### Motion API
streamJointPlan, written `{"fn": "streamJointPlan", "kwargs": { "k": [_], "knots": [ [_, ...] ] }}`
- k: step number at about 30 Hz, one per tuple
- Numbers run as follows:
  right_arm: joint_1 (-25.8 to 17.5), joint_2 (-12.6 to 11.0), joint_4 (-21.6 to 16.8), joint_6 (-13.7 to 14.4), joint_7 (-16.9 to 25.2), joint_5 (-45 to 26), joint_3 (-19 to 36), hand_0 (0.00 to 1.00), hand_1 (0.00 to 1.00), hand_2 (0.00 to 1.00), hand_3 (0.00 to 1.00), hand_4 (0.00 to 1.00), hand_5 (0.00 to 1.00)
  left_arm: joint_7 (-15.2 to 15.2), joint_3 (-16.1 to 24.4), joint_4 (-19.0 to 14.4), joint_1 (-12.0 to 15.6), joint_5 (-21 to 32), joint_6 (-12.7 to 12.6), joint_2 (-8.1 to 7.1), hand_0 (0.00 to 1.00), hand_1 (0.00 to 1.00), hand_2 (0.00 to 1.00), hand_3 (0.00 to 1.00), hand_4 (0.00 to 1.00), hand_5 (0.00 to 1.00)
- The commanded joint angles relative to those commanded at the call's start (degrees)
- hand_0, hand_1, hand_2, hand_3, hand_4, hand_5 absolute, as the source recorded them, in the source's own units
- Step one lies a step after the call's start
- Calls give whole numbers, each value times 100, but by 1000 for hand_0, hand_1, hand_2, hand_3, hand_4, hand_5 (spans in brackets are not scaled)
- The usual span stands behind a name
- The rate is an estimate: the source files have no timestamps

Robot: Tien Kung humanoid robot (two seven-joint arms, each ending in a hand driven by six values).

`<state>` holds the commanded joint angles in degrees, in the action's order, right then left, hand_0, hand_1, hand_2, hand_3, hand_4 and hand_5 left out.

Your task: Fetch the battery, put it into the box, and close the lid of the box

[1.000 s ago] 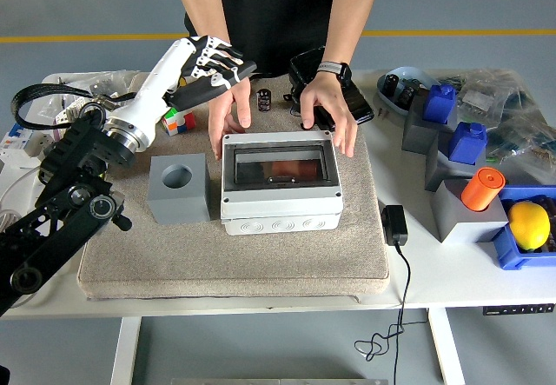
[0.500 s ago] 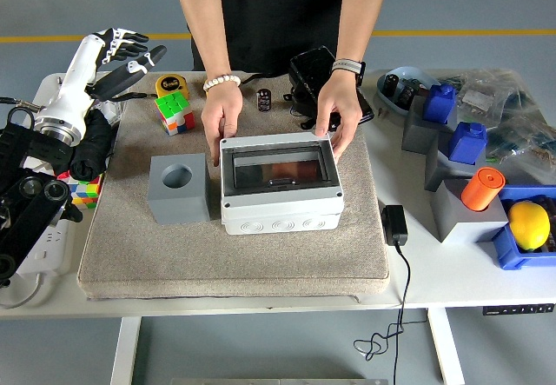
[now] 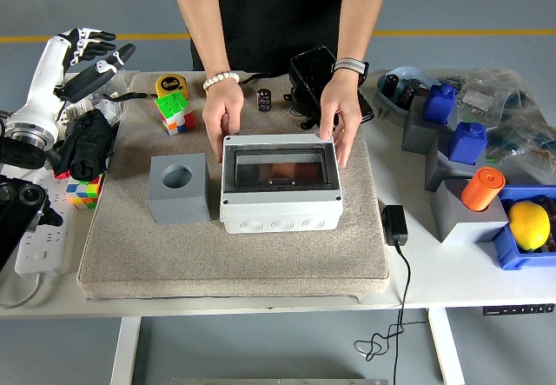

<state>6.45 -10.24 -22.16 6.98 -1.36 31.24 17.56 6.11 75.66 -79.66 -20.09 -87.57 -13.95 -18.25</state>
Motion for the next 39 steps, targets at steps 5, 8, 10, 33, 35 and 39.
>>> {"fn": "streamJointPlan", "kwargs": {
  "k": [5, 8, 10, 33, 35, 39],
  "knots": [
    [-11, -7, 11, 1, 0, -5, -2, 724, 682, 683, 648, 998, 576, 12, 37, -16, 52, -6, 14, -3, 728, 706, 657, 655, 998, 661],
    [-11, -5, 15, 0, 0, -6, 5, 724, 682, 683, 648, 998, 576, 17, 65, -13, 60, -11, 20, 9, 728, 706, 657, 655, 998, 661],
    [-10, -1, 18, -1, 0, -10, 3, 724, 682, 683, 648, 998, 576, 13, 82, -11, 65, -13, 21, 13, 729, 705, 658, 652, 998, 653],
    [31, -16, 175, -6, -3, -252, -179, 724, 681, 684, 649, 998, 577, 67, 300, -45, 156, -78, 93, -33, 729, 703, 657, 649, 998, 648],
    [34, -16, 192, -9, -9, -276, -196, 724, 681, 684, 649, 998, 577, 68, 317, -52, 162, -80, 100, -32, 729, 703, 657, 649, 998, 648],
    [44, -21, 195, -23, -31, -277, -192, 724, 684, 684, 648, 998, 576, 78, 360, -60, 188, -90, 123, -36, 730, 702, 657, 648, 998, 649]
  ]
}}
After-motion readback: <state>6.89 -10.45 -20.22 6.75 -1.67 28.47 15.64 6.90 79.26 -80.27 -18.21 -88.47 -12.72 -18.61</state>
